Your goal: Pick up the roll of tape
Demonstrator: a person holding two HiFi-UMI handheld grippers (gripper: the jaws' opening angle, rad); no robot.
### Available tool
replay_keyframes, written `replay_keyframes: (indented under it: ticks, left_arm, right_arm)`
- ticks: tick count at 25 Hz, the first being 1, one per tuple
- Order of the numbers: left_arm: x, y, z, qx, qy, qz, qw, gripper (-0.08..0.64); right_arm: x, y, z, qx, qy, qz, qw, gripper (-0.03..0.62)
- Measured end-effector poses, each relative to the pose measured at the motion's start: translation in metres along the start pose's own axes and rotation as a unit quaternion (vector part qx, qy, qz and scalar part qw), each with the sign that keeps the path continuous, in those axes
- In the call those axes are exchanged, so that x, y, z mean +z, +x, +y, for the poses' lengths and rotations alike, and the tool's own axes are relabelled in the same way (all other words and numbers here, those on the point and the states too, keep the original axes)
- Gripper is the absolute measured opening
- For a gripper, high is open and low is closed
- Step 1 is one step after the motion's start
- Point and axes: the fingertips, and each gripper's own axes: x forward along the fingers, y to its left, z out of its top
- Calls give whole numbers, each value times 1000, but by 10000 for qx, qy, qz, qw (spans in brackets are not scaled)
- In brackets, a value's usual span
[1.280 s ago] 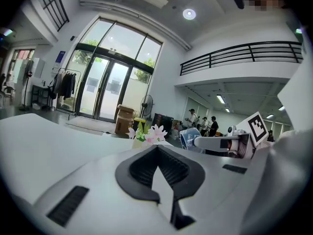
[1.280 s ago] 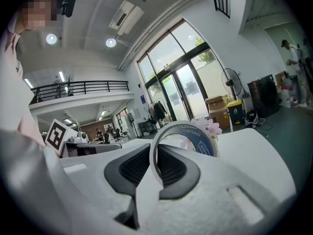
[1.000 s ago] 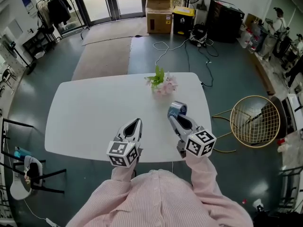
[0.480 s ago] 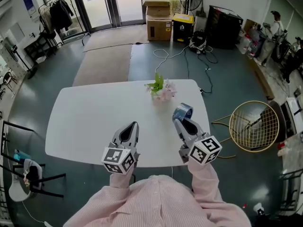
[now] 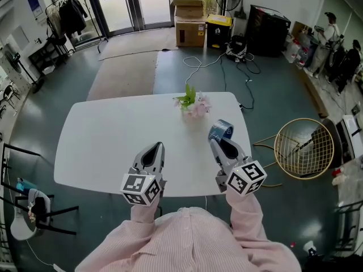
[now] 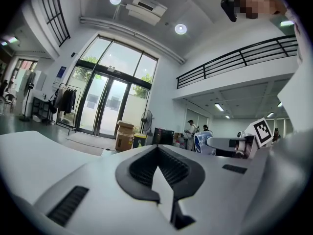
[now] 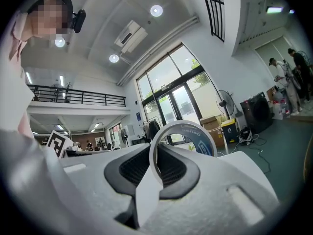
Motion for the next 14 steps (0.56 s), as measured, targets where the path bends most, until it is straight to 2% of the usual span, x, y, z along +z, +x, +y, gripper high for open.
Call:
replay_keyframes:
  ticks: [14]
  left_arm:
    - [-4,-7,8,91,-35,120,9999,0]
  right_arm:
    - [-1,-2,0,-71,-60,14,10000,49]
